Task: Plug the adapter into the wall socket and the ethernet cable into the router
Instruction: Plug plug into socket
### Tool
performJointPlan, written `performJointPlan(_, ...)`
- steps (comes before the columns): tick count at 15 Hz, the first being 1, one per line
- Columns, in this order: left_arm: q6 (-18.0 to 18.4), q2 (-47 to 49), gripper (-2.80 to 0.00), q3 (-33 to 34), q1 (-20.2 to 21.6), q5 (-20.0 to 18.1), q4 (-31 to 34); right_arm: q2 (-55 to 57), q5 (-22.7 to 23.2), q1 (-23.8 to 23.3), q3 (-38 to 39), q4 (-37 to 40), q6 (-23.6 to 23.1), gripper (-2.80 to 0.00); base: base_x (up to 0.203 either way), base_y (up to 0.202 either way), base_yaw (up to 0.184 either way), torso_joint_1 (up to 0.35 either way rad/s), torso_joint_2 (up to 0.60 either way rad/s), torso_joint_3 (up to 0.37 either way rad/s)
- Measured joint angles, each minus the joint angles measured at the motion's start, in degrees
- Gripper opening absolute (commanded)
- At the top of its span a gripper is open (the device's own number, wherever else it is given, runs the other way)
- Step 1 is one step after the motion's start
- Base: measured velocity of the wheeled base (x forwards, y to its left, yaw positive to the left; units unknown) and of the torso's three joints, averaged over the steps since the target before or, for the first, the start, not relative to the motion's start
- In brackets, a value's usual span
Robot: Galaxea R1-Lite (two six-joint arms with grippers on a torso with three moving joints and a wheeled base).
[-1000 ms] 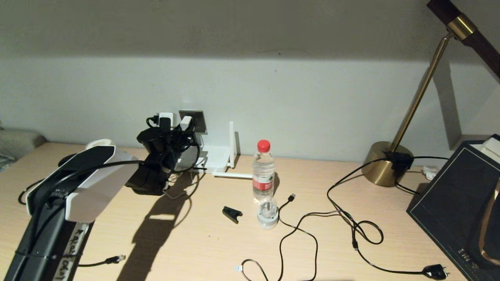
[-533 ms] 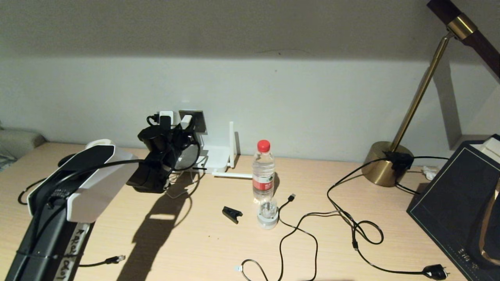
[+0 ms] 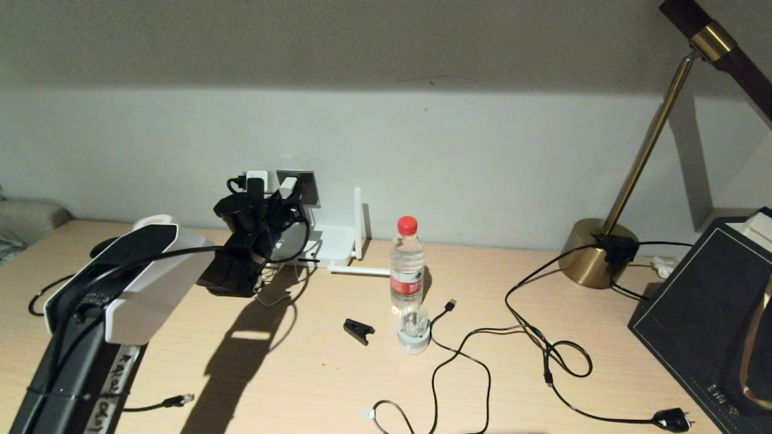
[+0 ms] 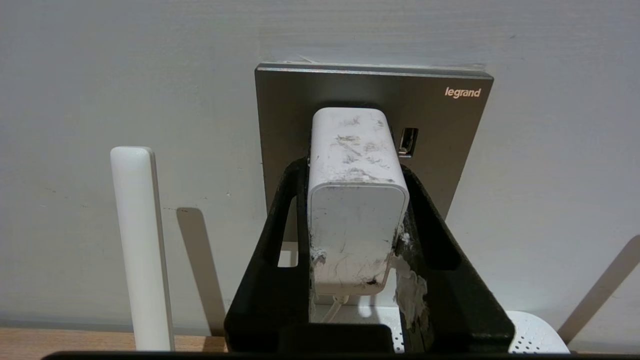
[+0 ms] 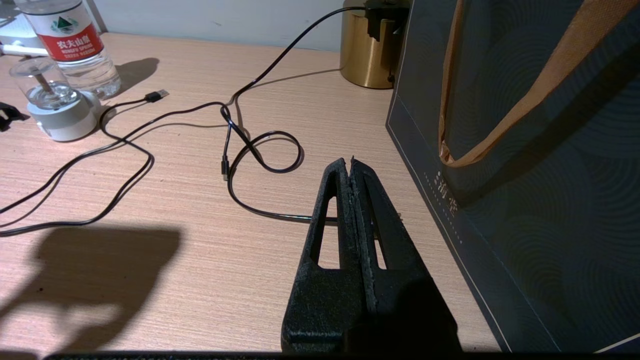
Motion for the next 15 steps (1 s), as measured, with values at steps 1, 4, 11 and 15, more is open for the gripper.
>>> performJointPlan(1,-0.1,0.1,-2.80,-0.2,0.0,0.0,0.0,0.0,0.0,0.0,0.0,0.0,0.0,-2.80,0.000,0.000,0.000,0.000,0.00,0.000)
performJointPlan(4,-0.2,1.0,-2.80,-1.8,0.0,0.0,0.2,0.0,0.0,0.0,0.0,0.0,0.0,-2.80,0.000,0.000,0.000,0.000,0.00,0.000)
performJointPlan(11,-0.2,1.7,-2.80,-3.2,0.1,0.0,1.7,0.0,0.0,0.0,0.0,0.0,0.0,-2.80,0.000,0.000,0.000,0.000,0.00,0.000)
performJointPlan(15,-0.2,2.0,-2.80,-3.4,0.1,0.0,1.7,0.0,0.0,0.0,0.0,0.0,0.0,-2.80,0.000,0.000,0.000,0.000,0.00,0.000)
